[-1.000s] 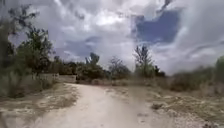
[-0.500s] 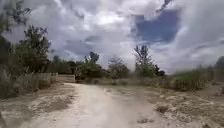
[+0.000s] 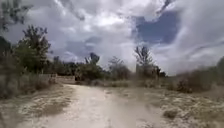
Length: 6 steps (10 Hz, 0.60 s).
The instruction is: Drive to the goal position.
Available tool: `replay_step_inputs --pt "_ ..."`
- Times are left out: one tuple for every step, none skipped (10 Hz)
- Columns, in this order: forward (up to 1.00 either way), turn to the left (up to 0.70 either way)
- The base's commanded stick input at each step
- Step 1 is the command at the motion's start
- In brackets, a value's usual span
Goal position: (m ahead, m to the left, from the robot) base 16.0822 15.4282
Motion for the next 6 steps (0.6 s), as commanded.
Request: replay_step_inputs --pt "0.5 0.0" --pt "0.5 0.0" --pt "0.5 0.0" --pt "0.5 0.0" --pt "0.5 0.0" --pt "0.5 0.0"
